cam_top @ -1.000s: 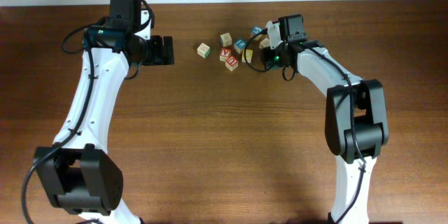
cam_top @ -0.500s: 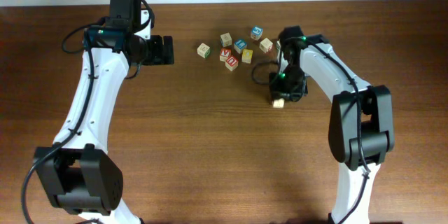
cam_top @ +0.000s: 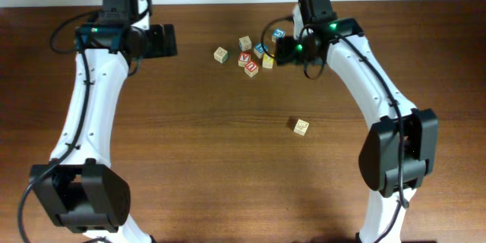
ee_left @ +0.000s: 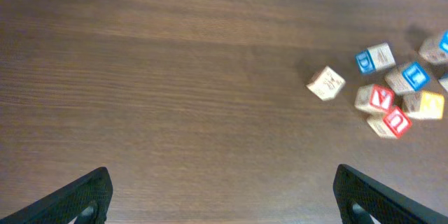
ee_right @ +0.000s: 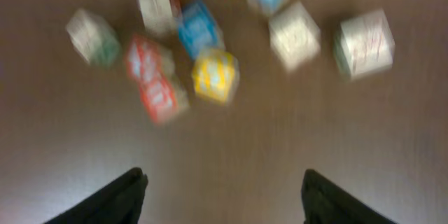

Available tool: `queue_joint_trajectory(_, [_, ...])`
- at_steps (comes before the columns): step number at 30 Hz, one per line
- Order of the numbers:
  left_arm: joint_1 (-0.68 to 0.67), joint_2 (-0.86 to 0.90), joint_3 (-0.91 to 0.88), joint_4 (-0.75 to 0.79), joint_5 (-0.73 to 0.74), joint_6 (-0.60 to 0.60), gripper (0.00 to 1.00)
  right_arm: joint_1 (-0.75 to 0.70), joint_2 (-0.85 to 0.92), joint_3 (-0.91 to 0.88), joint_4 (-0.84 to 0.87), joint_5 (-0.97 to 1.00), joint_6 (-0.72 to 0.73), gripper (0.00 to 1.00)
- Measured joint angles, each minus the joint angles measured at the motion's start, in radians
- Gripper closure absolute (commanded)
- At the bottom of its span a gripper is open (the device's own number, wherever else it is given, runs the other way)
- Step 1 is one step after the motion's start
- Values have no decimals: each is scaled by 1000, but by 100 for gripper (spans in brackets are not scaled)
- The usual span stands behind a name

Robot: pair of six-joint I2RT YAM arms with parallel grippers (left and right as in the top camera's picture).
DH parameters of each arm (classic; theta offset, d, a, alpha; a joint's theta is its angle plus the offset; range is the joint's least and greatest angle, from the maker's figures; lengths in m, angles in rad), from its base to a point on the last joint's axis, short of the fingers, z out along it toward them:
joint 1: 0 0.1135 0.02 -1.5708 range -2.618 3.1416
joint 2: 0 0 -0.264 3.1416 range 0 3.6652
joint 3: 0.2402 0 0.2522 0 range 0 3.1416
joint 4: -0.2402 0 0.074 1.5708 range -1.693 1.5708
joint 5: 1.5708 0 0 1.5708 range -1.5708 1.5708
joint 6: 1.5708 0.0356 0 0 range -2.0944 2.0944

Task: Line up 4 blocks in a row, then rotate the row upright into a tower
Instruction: 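Place the elephant '5' block on the table below the cluster, then grasp a red-lettered block with the right gripper and place it left of the '5'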

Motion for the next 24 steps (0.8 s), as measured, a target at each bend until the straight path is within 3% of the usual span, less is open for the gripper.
queue_joint_trajectory(2, [24, 0, 2, -10, -2, 0, 1, 27, 30, 0, 125, 32, 6, 32])
queue_joint_trajectory(6, [29, 0, 2, -19, -4, 0, 1, 64, 138, 0, 217, 91, 44, 36])
queue_joint_trajectory(17, [29, 0, 2, -19, -4, 0, 1, 87, 260, 0, 312, 178, 75, 62])
queue_joint_trajectory(24, [29, 0, 2, -19, -4, 0, 1, 113, 295, 0, 312, 189, 95, 67])
